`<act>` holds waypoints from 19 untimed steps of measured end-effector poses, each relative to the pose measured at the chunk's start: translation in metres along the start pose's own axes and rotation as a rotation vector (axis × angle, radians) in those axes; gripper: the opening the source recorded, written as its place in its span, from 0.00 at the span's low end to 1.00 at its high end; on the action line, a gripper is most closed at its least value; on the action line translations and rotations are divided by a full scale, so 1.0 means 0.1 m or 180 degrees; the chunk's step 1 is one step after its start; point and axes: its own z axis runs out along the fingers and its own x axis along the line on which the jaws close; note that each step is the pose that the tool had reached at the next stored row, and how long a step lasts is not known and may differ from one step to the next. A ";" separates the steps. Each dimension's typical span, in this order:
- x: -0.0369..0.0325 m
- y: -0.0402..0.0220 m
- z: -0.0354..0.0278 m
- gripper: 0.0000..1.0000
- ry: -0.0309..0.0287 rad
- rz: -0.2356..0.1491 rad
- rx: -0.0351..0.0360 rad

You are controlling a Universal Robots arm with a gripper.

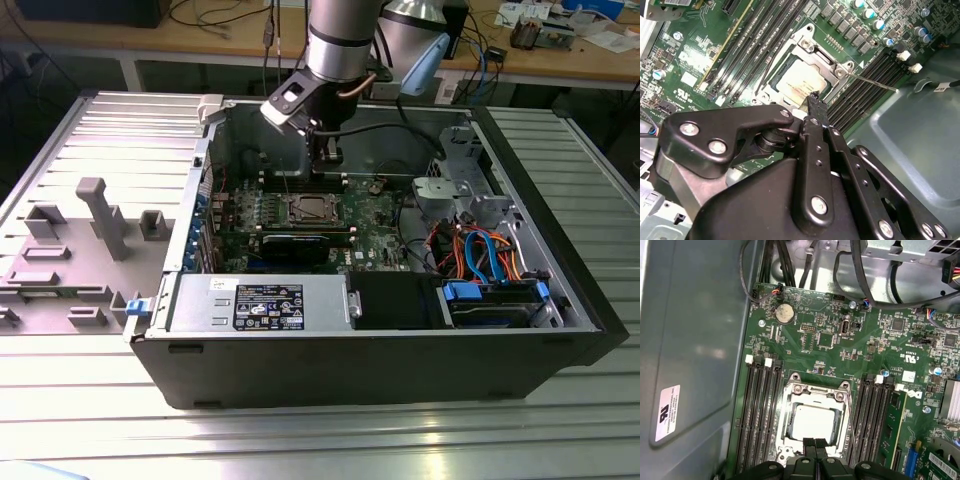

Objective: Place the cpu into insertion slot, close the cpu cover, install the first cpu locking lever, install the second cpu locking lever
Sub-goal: 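Install the first cpu locking lever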

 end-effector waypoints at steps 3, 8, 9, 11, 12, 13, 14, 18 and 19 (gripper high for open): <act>0.000 0.000 0.000 0.11 -0.0003 -0.0034 0.0001; 0.000 0.000 0.000 0.11 -0.0006 -0.0072 0.0001; 0.000 0.000 0.000 0.11 -0.0006 -0.0080 0.0002; 0.000 0.000 0.000 0.11 -0.0008 -0.0098 0.0002; 0.000 0.001 0.000 0.11 -0.0009 -0.0106 0.0002; 0.000 0.001 0.000 0.11 -0.0009 -0.0114 0.0002; 0.000 0.002 0.000 0.11 -0.0010 -0.0123 0.0003; -0.001 0.003 0.001 0.11 -0.0016 -0.0165 0.0004; -0.001 0.003 0.001 0.11 -0.0017 -0.0170 0.0004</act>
